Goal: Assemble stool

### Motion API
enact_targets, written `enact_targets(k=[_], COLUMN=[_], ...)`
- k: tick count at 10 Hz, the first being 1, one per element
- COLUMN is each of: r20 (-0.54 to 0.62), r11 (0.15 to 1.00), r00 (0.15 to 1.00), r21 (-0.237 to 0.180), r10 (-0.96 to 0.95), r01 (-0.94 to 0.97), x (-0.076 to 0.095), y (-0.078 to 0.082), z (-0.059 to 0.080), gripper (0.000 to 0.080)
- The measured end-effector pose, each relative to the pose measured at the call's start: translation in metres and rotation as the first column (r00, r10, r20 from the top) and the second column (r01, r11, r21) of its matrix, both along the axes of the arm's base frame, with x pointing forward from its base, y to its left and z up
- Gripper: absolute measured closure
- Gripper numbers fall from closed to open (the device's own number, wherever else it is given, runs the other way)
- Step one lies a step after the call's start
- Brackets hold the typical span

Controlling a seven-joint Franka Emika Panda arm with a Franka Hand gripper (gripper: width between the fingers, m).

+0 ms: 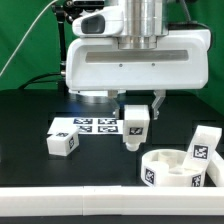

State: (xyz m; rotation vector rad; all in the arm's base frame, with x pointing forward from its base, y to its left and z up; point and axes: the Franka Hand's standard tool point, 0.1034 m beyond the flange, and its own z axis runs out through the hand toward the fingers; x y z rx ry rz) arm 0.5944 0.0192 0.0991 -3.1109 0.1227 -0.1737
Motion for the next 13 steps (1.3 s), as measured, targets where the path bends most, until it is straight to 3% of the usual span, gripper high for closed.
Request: enact_targets(k=[2, 3, 7, 8, 11, 13], r20=[0.157, 0.183, 0.184, 0.179, 0.191, 0.189], r11=[1.000, 1.000, 0.999, 0.999, 1.000, 1.000], r00=[0.988, 0.983, 0.982, 0.983, 0.982, 0.982], r21=[-0.025, -0.016, -0.006, 0.002, 0.005, 0.003], r10=[0.003, -0.018, -0.037, -0.041, -0.011, -0.008], r01=[0.001, 0.022, 0.039, 0.041, 0.010, 0.008], x=[0.004, 0.006, 0.007, 0.004, 0.019, 0.018], y=[-0.001, -0.002, -0.002, 0.011, 0.031, 0.030], z=[-0.001, 0.002, 0.002, 0.000, 0.006, 0.005], gripper=[0.0461, 0.0461, 0.0461, 0.0461, 0.0461, 0.0461])
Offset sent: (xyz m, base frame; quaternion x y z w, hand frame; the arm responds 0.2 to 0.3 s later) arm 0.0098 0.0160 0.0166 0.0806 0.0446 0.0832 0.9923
